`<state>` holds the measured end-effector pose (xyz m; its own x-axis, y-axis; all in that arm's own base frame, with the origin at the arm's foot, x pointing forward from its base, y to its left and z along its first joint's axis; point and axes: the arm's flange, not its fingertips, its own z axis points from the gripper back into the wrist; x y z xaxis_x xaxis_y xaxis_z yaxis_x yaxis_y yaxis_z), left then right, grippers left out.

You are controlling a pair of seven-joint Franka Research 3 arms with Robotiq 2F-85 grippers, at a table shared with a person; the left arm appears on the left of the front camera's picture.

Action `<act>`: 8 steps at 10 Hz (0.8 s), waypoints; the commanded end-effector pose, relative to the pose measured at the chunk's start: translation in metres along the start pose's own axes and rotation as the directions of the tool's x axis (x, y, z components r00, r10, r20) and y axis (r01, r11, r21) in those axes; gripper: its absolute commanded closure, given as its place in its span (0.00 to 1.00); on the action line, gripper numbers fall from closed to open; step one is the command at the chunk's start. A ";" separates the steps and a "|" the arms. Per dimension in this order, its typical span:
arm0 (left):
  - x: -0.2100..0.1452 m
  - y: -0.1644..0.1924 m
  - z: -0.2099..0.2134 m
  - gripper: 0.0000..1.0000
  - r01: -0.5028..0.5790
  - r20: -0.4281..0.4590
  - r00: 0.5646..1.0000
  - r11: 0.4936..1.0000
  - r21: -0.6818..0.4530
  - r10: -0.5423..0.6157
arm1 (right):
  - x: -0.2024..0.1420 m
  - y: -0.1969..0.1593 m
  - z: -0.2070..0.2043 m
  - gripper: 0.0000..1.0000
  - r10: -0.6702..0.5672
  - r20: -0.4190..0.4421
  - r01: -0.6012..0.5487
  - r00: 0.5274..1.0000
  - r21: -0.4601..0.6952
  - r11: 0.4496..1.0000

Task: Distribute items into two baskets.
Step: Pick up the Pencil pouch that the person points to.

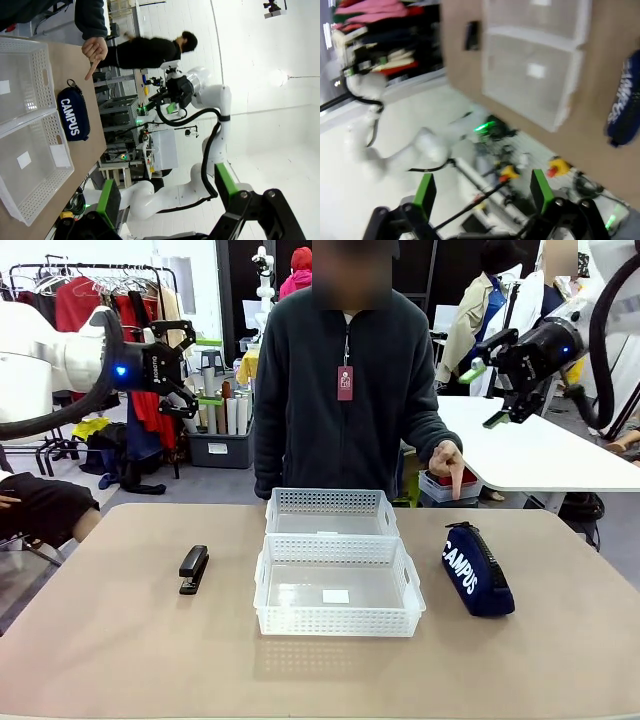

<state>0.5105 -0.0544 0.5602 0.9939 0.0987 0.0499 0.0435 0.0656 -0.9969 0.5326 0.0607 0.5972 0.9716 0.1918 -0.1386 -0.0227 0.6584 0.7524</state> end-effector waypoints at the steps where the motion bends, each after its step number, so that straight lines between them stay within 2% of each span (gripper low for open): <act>1: -0.002 0.000 0.001 0.00 0.002 0.000 1.000 1.000 0.006 -0.002 | -0.030 -0.005 -0.030 0.00 0.134 0.121 -0.106 0.984 -0.214 0.971; 3: -0.002 0.000 0.001 0.00 0.002 0.000 1.000 1.000 0.006 -0.002 | -0.044 -0.011 -0.050 0.00 0.238 0.154 -0.175 0.959 -0.339 0.924; 7: -0.002 0.000 0.001 0.00 0.002 0.000 1.000 1.000 0.006 -0.002 | -0.038 -0.048 -0.080 0.00 0.279 0.212 -0.126 0.937 -0.539 0.833; 8: -0.002 0.000 0.001 0.00 0.002 0.000 1.000 1.000 0.006 -0.002 | -0.036 -0.055 -0.082 0.00 0.258 0.202 -0.115 0.945 -0.533 0.838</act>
<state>0.5105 -0.0544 0.5600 0.9939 0.0987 0.0495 0.0432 0.0656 -0.9969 0.4810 0.0768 0.5120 0.9600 0.2081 0.1873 -0.2610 0.9074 0.3294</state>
